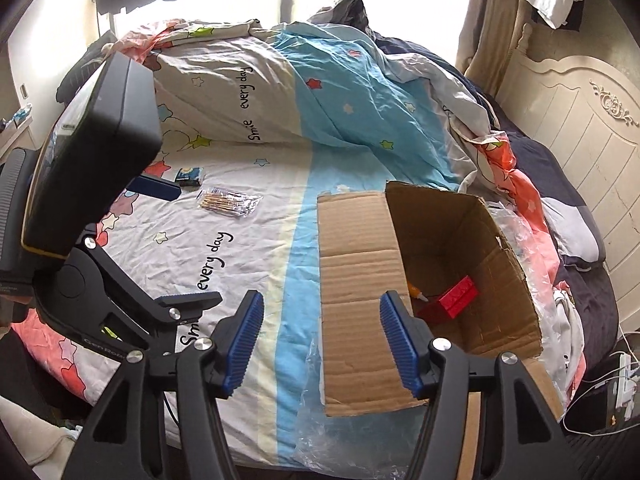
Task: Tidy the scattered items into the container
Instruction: 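Move both open grippers back to the tissue pack and cotton swabs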
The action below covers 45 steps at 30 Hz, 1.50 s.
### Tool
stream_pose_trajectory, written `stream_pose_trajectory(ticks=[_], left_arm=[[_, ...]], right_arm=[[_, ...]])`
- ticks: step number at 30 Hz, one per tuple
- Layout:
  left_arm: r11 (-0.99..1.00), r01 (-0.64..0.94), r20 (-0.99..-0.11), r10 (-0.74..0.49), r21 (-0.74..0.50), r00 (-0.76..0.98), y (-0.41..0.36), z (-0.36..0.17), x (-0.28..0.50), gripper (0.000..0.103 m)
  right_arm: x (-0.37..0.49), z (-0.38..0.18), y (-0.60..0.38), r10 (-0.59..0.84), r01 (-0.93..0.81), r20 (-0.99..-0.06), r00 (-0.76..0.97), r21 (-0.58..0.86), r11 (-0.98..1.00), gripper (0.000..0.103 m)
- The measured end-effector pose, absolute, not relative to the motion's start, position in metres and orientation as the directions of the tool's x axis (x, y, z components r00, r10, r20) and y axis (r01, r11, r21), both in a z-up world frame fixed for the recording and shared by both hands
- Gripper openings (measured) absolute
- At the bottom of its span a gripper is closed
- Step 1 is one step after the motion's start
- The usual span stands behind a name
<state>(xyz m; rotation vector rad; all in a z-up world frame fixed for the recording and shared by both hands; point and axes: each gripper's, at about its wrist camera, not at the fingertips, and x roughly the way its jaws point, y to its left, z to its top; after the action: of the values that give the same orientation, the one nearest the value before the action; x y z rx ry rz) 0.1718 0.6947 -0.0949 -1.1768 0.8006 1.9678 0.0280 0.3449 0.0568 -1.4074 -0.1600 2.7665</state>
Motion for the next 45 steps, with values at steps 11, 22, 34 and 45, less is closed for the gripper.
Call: stream_pose_trajectory(ticks=[11, 22, 34, 45], left_arm=[[-0.659, -0.742, -0.903, 0.233, 0.127, -0.362, 0.644, -0.095, 0.163, 0.103], [-0.745, -0.662, -0.897, 0.232, 0.085, -0.376, 0.597, -0.104, 0.147, 0.103], [-0.813, -0.580, -0.911, 0.200, 0.052, -0.361, 0.556, -0.118, 0.127, 0.103], [-0.822, -0.568, -0.924, 0.191, 0.033, -0.330, 0.554, -0.135, 0.120, 0.103]], right_arm=[[0.018, 0.045, 0.303, 0.025, 0.093, -0.824, -0.565, -0.094, -0.991, 0.057], [0.001, 0.027, 0.263, -0.015, 0.178, -0.843, -0.538, -0.096, -0.979, 0.057], [-0.020, 0.009, 0.243, -0.059, 0.221, -0.856, -0.514, -0.065, -0.973, 0.057], [-0.037, 0.005, 0.239, -0.074, 0.220, -0.855, -0.513, -0.047, -0.974, 0.057]])
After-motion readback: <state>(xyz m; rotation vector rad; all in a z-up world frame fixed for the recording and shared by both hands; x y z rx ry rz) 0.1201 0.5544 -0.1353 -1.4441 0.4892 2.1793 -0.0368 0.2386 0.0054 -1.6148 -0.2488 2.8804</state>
